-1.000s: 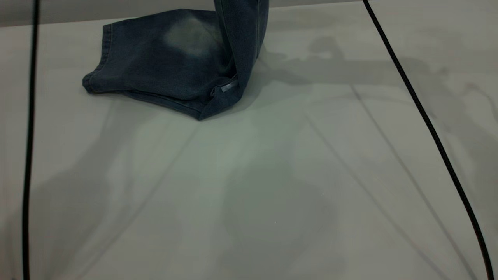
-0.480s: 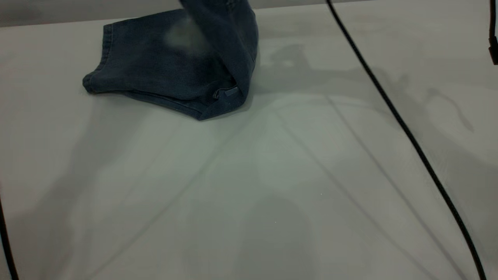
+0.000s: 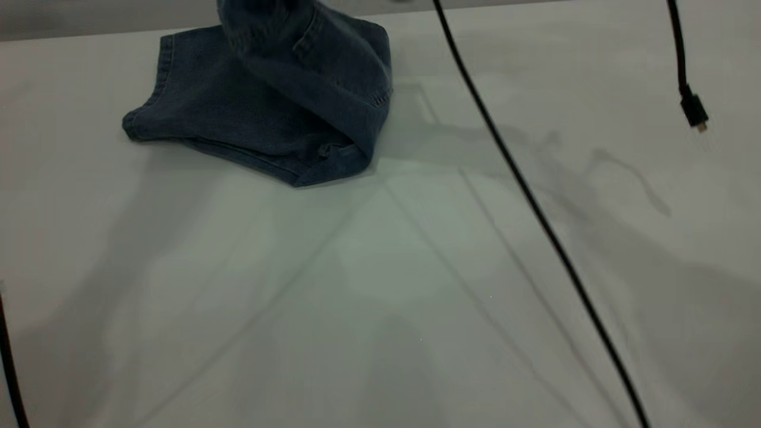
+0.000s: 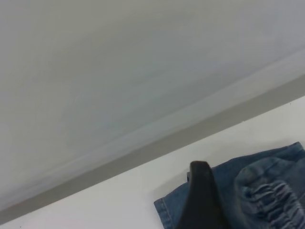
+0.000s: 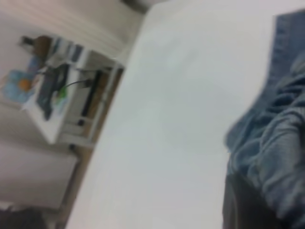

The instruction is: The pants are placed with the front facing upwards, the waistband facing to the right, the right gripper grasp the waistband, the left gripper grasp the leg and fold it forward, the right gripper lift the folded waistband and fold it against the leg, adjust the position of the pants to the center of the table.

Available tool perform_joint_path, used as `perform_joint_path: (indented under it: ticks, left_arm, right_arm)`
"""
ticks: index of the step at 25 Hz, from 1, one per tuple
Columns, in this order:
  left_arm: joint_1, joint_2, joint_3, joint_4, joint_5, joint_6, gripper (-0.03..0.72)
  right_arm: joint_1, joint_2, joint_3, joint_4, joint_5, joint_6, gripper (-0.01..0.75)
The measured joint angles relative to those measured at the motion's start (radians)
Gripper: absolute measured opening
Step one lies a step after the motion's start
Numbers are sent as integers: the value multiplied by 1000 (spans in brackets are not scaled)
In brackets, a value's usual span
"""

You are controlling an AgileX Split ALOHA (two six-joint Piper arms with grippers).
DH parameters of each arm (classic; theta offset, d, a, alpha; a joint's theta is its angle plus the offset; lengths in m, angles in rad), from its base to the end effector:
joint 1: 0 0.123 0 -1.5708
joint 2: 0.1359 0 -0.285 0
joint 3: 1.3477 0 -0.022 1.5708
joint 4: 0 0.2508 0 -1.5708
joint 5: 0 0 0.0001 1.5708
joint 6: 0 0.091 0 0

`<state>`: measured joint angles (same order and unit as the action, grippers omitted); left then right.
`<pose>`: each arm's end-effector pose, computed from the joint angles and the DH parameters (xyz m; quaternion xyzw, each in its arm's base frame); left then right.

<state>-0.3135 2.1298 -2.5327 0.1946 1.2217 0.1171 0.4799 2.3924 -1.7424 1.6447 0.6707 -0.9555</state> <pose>0.4430 -0.1262 0.4199 0.1875 0.8894 0.0567 0.4130 0.4346 0.2899 0.1374 -0.0725 0.8272 0.5031 0.2395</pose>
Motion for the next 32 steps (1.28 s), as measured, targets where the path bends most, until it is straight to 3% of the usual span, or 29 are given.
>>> perform_joint_path:
  ticks: [4, 7, 14, 17, 25, 32]
  left_arm:
    - [0, 0, 0, 0, 0, -1, 463]
    - [0, 0, 0, 0, 0, 1, 463]
    - [0, 0, 0, -8, -1, 1, 463]
    - [0, 0, 0, -10, -1, 1, 463]
    - [0, 1, 0, -13, -1, 1, 463]
    - [0, 8, -1, -47, -1, 1, 463]
  right_arm:
    - [18, 57, 0, 82, -34, -30, 111]
    - [20, 89, -3, 103, -2, -79, 172]
    - [19, 102, -21, 101, 10, -86, 539]
    - [9, 102, -51, 100, 9, -66, 622]
    - [-100, 100, -175, -138, 82, 130, 598]
    - [-256, 100, -321, -454, 266, 325, 594]
